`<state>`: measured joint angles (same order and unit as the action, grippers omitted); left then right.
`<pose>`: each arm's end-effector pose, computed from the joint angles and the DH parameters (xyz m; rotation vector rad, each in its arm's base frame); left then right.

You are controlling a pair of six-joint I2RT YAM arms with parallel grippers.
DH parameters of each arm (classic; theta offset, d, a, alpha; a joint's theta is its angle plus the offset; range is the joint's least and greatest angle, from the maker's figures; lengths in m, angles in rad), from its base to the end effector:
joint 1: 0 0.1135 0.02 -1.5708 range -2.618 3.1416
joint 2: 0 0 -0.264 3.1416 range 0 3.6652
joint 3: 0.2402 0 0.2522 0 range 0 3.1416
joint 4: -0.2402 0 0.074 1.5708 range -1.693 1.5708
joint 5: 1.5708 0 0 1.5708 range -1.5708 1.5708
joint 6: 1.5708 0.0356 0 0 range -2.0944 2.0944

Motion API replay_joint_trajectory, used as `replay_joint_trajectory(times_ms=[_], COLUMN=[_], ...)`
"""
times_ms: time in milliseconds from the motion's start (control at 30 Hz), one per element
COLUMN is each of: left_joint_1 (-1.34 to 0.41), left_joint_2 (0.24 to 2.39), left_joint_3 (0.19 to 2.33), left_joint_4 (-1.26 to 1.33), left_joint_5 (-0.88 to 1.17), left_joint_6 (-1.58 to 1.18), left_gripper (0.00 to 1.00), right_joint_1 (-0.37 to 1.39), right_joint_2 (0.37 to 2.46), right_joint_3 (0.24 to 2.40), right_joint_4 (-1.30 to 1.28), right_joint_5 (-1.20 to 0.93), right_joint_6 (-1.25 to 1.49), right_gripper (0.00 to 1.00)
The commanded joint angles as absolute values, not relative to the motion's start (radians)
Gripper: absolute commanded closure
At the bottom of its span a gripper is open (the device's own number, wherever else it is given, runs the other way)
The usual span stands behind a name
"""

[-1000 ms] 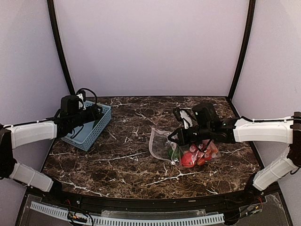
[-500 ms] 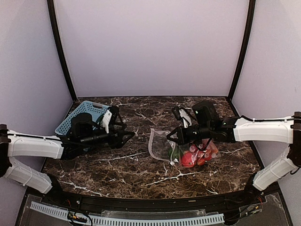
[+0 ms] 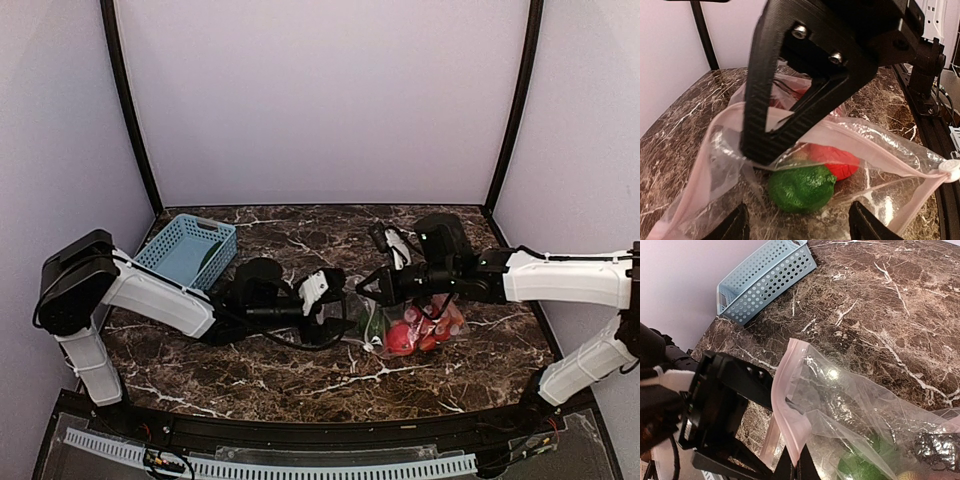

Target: Open the zip-top bag and remove the fake food

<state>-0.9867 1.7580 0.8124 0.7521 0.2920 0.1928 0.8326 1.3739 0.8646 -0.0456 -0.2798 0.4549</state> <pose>0.1940 -0.3120 0.1886 1.1944 1.3890 -0.8253 0.1969 0.2311 0.2483 -0.6043 2.2087 1.0199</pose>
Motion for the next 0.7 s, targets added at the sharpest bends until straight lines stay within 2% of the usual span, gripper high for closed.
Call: replay_joint_trajectory(times_ms=[0, 267, 567, 600, 667], left_joint_1=[-1.023, -1.037, -1.042, -1.042, -1.042], left_joint_2=[1.851, 2.000, 2.098, 2.103, 2.118], left_joint_3=[0.895, 0.974, 1.047, 1.051, 1.064], left_joint_4=[0.781, 0.823, 0.769, 0.763, 0.741], left_joint_5=[0.306, 0.317, 0.321, 0.318, 0.303], left_joint_6=[0.278, 0.290, 0.310, 0.312, 0.313], left_gripper=[0.34, 0.32, 0.20, 0.13, 0.06], right_joint_1=[0.838, 0.839, 0.841, 0.841, 0.841], right_joint_2=[1.343, 1.343, 1.348, 1.347, 1.347], right_joint_3=[0.841, 0.816, 0.787, 0.786, 0.784], right_joint_4=[-0.020, -0.011, -0.004, -0.005, -0.005], right_joint_5=[-0.264, -0.263, -0.269, -0.266, -0.265], right_joint_6=[0.468, 0.491, 0.517, 0.517, 0.518], right_gripper=[1.00, 1.00, 1.00, 1.00, 1.00])
